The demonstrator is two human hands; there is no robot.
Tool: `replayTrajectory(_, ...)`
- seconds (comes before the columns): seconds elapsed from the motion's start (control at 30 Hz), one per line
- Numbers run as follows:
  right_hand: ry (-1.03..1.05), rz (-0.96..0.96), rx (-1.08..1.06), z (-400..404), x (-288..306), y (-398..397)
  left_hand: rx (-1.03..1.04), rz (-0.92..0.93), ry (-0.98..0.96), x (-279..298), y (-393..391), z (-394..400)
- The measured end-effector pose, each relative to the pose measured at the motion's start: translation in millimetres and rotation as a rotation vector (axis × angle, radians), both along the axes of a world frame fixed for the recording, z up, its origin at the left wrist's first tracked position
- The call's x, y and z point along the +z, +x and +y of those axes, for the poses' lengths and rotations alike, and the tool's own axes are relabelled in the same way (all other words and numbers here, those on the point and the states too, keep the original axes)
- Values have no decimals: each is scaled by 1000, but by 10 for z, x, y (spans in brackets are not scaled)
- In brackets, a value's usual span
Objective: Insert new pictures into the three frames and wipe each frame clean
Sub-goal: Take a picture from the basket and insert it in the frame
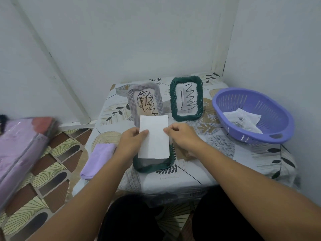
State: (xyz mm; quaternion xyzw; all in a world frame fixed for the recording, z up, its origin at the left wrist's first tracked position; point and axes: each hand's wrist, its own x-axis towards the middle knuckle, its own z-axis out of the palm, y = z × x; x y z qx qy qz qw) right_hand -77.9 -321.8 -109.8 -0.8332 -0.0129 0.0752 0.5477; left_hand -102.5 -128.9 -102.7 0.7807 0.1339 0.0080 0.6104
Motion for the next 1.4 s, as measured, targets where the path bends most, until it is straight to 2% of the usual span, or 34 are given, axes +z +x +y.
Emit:
replayTrajectory(0.1,-90,-85,-25,-161,108,-5,-46,29,3,42,57,-198)
replayTrajectory(0.33,-572,-466,-251,-920,377,48,-116,51,9,42,317,-845)
replayTrajectory(0.4,-708,-441,-274,-1168,425,51,-136,64,40,28,381,-1043)
replayTrajectory(0.57,-915,-130,-154,-1589,374,16,-175,70,88,-52,550,-1436)
replayTrajectory(0.67,-915,-107,-113,-1672,287,-30,-190,101,102,-135,628,-1595)
replayTrajectory(1.0,-761,-245,-181,-1807,394,25,-243,148,234,-167,735,-2057)
replayTrajectory(1.27,-744,-243,-156,-1819,347,13,-264,198,163,-442,933,-2463)
replayTrajectory(1.4,-759,-220,-120,-1758,256,17,-293,155,166,-469,882,-2515)
